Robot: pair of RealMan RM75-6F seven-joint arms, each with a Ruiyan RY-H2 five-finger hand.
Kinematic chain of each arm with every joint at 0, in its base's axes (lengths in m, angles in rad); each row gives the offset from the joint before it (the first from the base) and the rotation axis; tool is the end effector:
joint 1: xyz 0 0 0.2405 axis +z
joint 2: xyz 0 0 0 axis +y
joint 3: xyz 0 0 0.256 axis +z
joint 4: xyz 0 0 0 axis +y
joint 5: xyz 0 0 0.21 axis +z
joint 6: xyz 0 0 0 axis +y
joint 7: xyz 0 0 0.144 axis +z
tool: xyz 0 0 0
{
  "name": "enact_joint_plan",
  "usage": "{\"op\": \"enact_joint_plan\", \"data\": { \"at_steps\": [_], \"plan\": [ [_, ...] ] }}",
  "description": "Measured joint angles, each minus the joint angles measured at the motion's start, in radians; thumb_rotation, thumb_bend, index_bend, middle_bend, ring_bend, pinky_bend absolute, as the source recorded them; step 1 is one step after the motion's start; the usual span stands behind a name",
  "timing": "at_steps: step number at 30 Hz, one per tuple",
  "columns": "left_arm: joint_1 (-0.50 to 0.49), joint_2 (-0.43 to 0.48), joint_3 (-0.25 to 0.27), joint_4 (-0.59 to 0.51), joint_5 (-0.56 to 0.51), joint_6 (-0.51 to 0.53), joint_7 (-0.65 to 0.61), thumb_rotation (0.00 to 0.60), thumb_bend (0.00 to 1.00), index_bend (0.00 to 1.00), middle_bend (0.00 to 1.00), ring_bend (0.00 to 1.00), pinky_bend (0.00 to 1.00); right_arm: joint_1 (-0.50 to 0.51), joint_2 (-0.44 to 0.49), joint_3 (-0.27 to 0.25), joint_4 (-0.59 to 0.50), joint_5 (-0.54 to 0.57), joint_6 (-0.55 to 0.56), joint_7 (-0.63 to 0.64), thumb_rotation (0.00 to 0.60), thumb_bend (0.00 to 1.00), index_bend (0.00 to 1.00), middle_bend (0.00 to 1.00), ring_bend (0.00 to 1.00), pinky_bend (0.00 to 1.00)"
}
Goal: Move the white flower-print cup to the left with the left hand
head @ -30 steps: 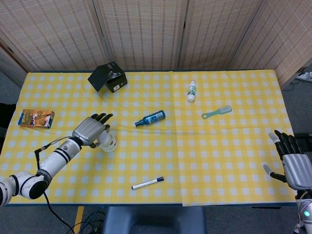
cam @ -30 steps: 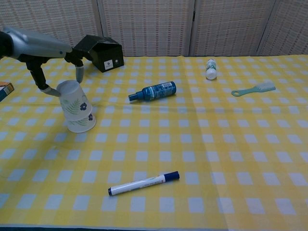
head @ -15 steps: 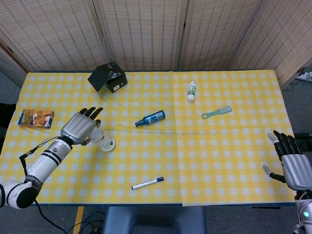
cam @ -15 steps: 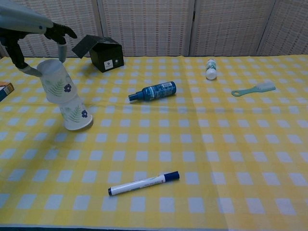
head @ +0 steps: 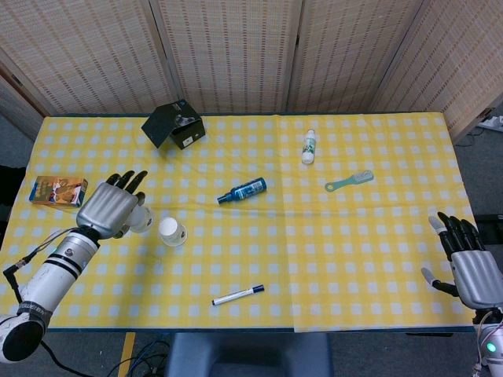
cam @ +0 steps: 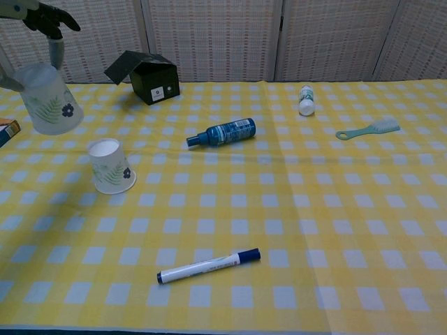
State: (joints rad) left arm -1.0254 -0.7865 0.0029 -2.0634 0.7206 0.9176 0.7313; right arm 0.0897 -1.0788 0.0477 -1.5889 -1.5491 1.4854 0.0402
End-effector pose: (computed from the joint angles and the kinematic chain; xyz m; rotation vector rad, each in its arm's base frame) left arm -0.1174 0.3373 0.1609 -1.9427 -0.5629 -0.4429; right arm -0.3114 -0.1825 0.1713 1.4340 -0.8636 0.9173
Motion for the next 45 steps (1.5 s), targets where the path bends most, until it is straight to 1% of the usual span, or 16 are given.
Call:
{"op": "enact_joint_plan", "data": {
  "at_steps": [5, 9, 14, 18, 24, 33, 45],
  "plan": [
    [0.031, -0.012, 0.002, 0.071, 0.038, -0.024, -0.066, 0.600, 0.30, 0.44, 0.00, 0.00, 0.18, -0.006, -0.008, -0.003, -0.005, -0.012, 0.016, -0.017, 0.600, 0.23, 0.00, 0.00, 0.00, 0.00],
    [0.075, -0.024, 0.005, 0.142, 0.088, -0.049, -0.153, 0.600, 0.30, 0.44, 0.00, 0.00, 0.18, -0.005, -0.013, 0.003, -0.006, 0.004, 0.010, -0.027, 0.600, 0.23, 0.00, 0.00, 0.00, 0.00],
    [0.135, -0.043, 0.008, 0.200, 0.164, -0.066, -0.260, 0.600, 0.30, 0.44, 0.00, 0.00, 0.18, 0.000, -0.018, 0.004, -0.011, 0.009, -0.002, -0.045, 0.600, 0.23, 0.00, 0.00, 0.00, 0.00],
    [0.184, -0.073, 0.010, 0.263, 0.233, -0.079, -0.346, 0.600, 0.30, 0.43, 0.00, 0.00, 0.18, -0.002, -0.021, 0.002, -0.014, 0.006, 0.001, -0.055, 0.600, 0.23, 0.00, 0.00, 0.00, 0.00],
    [0.228, -0.132, 0.009, 0.360, 0.311, -0.105, -0.449, 0.600, 0.30, 0.43, 0.00, 0.00, 0.18, 0.002, -0.024, 0.000, -0.015, 0.006, -0.009, -0.064, 0.600, 0.23, 0.00, 0.00, 0.00, 0.00],
    [0.258, -0.228, -0.002, 0.521, 0.409, -0.163, -0.588, 0.600, 0.30, 0.43, 0.00, 0.00, 0.18, 0.011, -0.026, 0.007, -0.014, 0.028, -0.030, -0.071, 0.600, 0.23, 0.00, 0.00, 0.00, 0.00],
    [0.268, -0.320, -0.017, 0.659, 0.506, -0.220, -0.721, 0.600, 0.30, 0.43, 0.00, 0.00, 0.18, 0.016, -0.030, 0.012, -0.013, 0.042, -0.042, -0.081, 0.600, 0.23, 0.00, 0.00, 0.00, 0.00]
  ]
}}
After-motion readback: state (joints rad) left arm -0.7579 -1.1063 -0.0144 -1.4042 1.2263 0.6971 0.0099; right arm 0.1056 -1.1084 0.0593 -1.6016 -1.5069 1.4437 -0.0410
